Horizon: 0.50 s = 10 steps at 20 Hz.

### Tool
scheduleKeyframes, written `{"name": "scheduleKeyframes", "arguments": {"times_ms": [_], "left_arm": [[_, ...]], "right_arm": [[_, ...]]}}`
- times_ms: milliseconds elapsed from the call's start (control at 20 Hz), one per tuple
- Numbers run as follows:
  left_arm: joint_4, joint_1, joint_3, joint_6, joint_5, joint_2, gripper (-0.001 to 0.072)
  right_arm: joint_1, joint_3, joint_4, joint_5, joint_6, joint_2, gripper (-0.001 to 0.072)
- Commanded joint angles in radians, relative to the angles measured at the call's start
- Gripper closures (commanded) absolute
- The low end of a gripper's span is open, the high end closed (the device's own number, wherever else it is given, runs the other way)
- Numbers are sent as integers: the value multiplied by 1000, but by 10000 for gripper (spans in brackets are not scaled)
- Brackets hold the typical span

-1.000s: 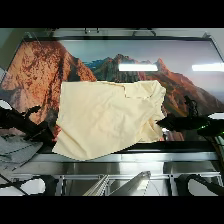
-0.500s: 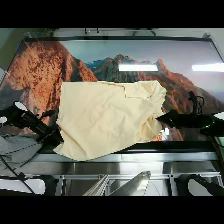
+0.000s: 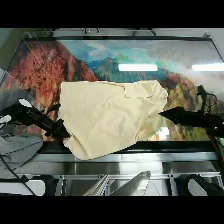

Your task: Fold the shirts.

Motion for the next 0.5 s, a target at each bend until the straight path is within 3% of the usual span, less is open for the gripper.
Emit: {"name": "scheduleKeyframes", "arguments": {"times_ms": [0, 150, 300, 450], "left_arm": [[-369, 64, 46, 97, -203, 178, 686], [-768, 160, 124, 166, -280, 387, 686], [-1004, 232, 218, 164, -280, 551, 685], [-1356, 325, 350, 166, -277, 688, 685]], "right_arm": [[-131, 71, 238, 126, -39, 152, 687], [-285, 220, 384, 136, -40, 309, 687], [-378, 372, 479, 130, -10, 402, 687], [-389, 547, 726, 89, -114, 433, 687]]}}
